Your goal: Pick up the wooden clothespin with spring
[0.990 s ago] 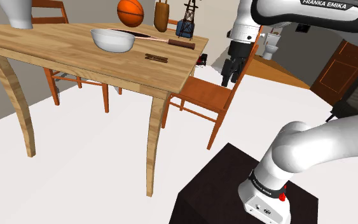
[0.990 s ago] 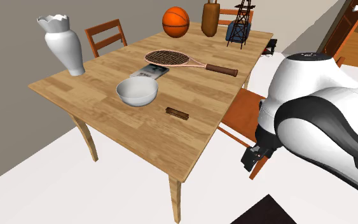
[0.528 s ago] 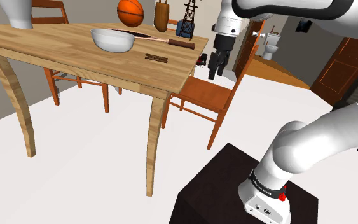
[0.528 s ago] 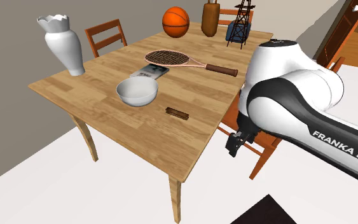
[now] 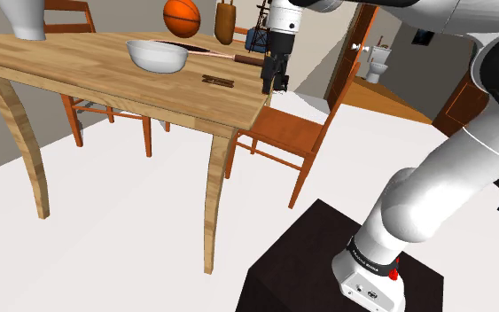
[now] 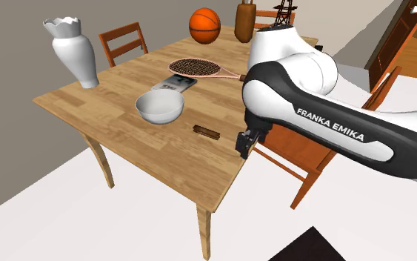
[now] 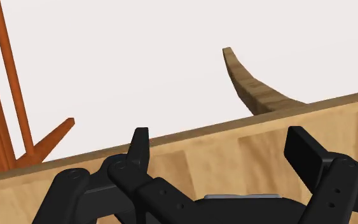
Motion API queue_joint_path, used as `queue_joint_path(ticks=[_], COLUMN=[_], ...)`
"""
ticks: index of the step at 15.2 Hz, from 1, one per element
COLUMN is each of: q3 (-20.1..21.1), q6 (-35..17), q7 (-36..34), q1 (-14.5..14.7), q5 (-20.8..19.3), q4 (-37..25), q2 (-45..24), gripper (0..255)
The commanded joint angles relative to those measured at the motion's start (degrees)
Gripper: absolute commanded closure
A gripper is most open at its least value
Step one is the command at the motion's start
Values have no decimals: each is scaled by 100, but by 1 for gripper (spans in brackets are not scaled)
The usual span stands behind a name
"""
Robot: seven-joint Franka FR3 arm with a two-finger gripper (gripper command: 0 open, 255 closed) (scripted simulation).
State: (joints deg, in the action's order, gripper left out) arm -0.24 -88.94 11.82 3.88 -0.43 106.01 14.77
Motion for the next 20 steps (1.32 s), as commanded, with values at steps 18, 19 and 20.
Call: queue_joint_path(ticks=[18,19,20], q3=[373,372,372], q6=[492,395,245], q7=[743,742,741], q1=[419,416,411], q5=[-173,-170,-166], q4=[-3673,-3536,-3330], q2=[-3024,-2984,-2928], gripper=[0,0,0])
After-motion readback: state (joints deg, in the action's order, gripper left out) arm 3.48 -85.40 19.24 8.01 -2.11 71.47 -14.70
